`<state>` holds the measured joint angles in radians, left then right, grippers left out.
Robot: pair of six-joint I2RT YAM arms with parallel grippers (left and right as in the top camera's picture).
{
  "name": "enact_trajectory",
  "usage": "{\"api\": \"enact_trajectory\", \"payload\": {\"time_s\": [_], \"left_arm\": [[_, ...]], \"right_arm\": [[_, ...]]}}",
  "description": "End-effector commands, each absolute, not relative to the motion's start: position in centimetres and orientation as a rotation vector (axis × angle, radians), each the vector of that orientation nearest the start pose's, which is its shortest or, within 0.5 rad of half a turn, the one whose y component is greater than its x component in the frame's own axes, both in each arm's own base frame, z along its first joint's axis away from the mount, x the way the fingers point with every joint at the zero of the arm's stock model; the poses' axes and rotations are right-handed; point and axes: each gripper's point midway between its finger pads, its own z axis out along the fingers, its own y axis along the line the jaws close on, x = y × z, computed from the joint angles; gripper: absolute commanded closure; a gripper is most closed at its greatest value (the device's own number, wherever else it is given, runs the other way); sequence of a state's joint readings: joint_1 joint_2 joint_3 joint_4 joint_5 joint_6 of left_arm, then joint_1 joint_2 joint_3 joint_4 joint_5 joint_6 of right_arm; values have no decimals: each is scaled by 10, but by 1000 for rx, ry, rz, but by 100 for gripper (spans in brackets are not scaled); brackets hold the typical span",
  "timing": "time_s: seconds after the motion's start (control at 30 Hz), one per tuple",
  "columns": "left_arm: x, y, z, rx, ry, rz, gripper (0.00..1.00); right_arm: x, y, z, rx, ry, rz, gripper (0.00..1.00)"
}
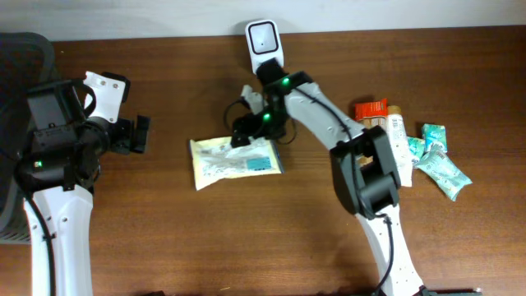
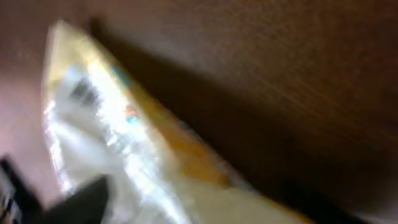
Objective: Scan the item barcode
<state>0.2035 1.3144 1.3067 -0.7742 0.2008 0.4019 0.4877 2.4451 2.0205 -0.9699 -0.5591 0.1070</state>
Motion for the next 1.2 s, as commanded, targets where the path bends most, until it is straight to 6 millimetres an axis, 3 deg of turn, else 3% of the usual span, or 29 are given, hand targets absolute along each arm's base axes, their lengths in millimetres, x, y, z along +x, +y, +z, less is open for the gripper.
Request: {"api": "enact_trajectory", "payload": {"time_s": [0.0,0.1,0.2,0.27,0.33,0.4,0.43,0.5,0.67,0.93,1.03,1.17], "left_arm": [[369,42,262,343,2293,80,1],[369,42,262,343,2294,80,1],[369,42,262,343,2294,79,1],[369,42,262,343,2293,80,1],[369,42,262,343,2293,80,1],[369,42,262,344,2293,80,1],[369,42,262,343,2293,80,1],[369,42,262,343,2294,80,1],[369,42,262,343,2293,80,1],[369,42,262,343,2293,80,1],[369,42,262,343,2293,80,1],[369,42,262,343,2293,80,1]], "right_arm": [[379,316,-45,-369,3180,704,56],[373,315,-56,-336,3200,701,92],[372,318,-54,-338,3200,730,96],[378,322,-39,-389,3153,802,96],[388,328,-4,-515,3040,899,96],[394,333,48,-661,2893,983,96],[391,334,88,-774,2776,1049,96],[385,325,133,-863,2673,1043,96],[378,301,188,-882,2583,1016,96],[368,290,187,-969,2585,981,96],[380,278,161,-954,2658,821,96],[379,274,88,-947,2838,804,88]]}}
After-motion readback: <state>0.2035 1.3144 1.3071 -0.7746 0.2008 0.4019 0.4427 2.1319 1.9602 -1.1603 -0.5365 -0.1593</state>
